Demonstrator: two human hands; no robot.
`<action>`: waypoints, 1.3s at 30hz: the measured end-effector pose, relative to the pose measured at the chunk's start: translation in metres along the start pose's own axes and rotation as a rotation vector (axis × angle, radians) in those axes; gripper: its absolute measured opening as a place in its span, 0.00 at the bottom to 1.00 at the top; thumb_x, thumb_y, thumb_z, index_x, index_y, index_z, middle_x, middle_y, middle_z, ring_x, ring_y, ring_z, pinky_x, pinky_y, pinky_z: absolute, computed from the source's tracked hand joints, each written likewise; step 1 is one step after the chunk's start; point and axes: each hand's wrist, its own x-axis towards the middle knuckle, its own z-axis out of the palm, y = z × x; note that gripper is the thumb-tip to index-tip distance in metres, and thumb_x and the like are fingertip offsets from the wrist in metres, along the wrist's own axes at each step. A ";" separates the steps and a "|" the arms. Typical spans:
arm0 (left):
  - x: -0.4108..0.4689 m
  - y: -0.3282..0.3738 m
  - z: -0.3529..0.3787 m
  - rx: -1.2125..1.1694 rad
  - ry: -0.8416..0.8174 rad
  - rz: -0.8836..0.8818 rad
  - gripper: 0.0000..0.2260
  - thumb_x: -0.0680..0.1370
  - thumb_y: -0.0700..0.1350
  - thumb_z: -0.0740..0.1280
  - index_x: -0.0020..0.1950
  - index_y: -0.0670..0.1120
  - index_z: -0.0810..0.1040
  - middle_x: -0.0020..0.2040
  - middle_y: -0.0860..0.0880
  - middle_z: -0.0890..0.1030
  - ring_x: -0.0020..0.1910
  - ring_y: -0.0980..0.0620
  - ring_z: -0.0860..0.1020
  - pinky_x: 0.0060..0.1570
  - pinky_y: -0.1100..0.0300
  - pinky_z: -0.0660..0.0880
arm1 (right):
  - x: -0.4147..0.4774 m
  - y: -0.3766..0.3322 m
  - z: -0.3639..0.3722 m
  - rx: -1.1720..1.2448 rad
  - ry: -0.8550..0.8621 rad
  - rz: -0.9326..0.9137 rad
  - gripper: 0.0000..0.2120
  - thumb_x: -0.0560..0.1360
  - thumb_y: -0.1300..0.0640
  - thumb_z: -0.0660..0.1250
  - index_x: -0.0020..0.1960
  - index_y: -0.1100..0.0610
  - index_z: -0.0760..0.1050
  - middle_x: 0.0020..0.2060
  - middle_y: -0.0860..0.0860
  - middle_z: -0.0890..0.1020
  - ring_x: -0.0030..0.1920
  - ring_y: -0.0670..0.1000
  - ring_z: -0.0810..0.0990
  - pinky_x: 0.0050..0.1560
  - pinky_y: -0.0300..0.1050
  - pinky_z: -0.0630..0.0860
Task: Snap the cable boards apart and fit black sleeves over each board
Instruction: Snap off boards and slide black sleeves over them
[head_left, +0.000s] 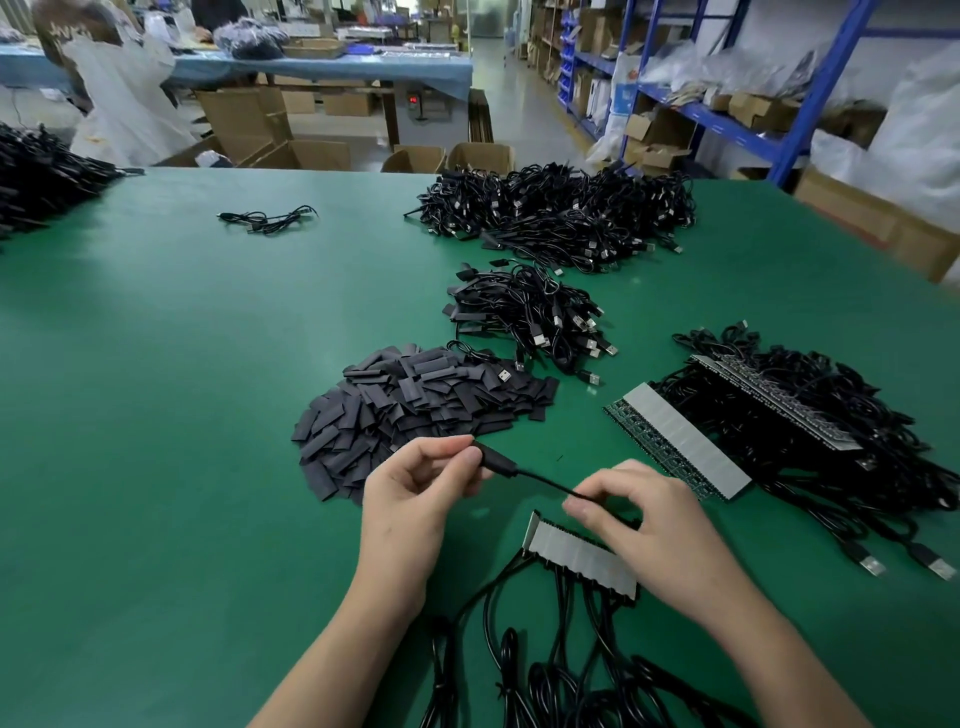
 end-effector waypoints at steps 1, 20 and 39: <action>0.001 0.000 -0.001 -0.008 -0.002 -0.009 0.05 0.77 0.41 0.74 0.50 0.49 0.86 0.43 0.42 0.87 0.44 0.48 0.85 0.46 0.64 0.80 | 0.001 0.001 -0.001 0.049 -0.015 0.005 0.05 0.77 0.46 0.72 0.42 0.40 0.83 0.42 0.41 0.84 0.45 0.41 0.82 0.49 0.43 0.77; -0.009 -0.002 0.007 0.921 -0.337 0.166 0.06 0.77 0.55 0.72 0.51 0.57 0.85 0.48 0.60 0.79 0.51 0.61 0.77 0.56 0.60 0.74 | 0.203 -0.097 -0.078 -0.113 0.298 -0.066 0.17 0.83 0.47 0.65 0.70 0.51 0.79 0.52 0.47 0.82 0.52 0.48 0.79 0.51 0.38 0.68; 0.005 0.015 -0.004 0.086 -0.106 0.245 0.12 0.78 0.44 0.72 0.60 0.55 0.83 0.52 0.51 0.86 0.49 0.51 0.82 0.51 0.56 0.78 | 0.009 -0.074 0.023 0.733 -0.179 0.118 0.12 0.77 0.48 0.69 0.47 0.57 0.82 0.34 0.54 0.83 0.34 0.50 0.81 0.39 0.39 0.79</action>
